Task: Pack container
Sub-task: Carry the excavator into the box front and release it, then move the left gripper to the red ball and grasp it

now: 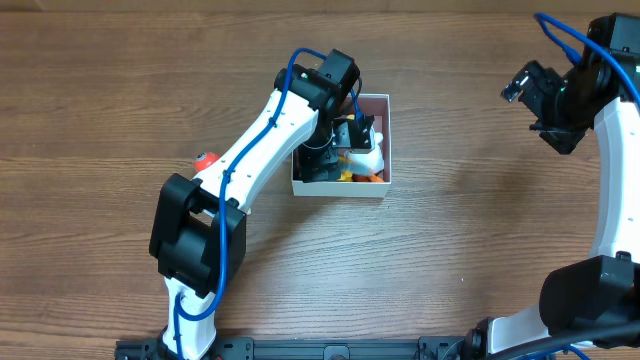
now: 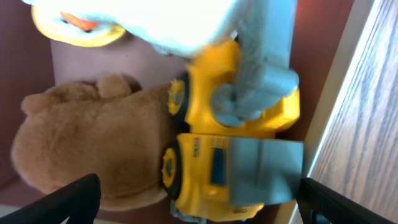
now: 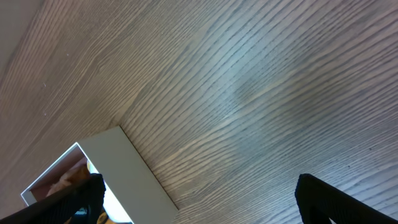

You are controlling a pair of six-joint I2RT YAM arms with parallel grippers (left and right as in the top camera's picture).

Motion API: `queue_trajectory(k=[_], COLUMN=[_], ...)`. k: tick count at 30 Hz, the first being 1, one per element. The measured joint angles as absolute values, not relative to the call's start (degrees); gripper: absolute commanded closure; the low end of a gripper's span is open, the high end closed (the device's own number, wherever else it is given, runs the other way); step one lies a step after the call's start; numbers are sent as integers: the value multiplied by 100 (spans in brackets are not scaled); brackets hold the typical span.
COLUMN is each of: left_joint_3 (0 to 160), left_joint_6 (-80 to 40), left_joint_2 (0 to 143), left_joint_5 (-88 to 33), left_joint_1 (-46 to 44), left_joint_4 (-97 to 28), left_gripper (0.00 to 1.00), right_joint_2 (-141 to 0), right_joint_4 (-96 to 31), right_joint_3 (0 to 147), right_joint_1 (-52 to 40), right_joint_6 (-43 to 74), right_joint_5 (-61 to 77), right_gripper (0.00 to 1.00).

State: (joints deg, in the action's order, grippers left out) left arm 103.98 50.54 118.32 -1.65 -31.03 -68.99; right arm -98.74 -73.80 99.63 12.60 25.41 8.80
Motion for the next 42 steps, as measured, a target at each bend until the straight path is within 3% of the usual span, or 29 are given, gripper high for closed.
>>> queue_trajectory(k=[15, 24, 30, 37, 42], left_joint_3=[12776, 11869, 11559, 10962, 10193], left_joint_6=[3280, 1072, 252, -508, -812], left_joint_2=[11813, 11815, 11793, 10388, 9017], left_joint_5=[-353, -499, -565, -104, 204], left_joint_1=[-2991, -1509, -515, -517, -432], left_joint_4=[-9271, -9196, -9647, -9570, -8794], left_gripper=[0, 3, 0, 0, 0], right_joint_2=[-9874, -9874, -9874, -9874, -9874], right_joint_4=[-7413, -7415, -7415, -7448, -7463], right_joint_3=[9963, 9963, 9963, 9966, 9963], right_joint_1=[1262, 1260, 1260, 1260, 1260], right_joint_6=[2543, 2541, 2543, 2541, 2545], right_joint_5=[878, 880, 882, 880, 880], right_gripper=[0, 0, 0, 0, 0])
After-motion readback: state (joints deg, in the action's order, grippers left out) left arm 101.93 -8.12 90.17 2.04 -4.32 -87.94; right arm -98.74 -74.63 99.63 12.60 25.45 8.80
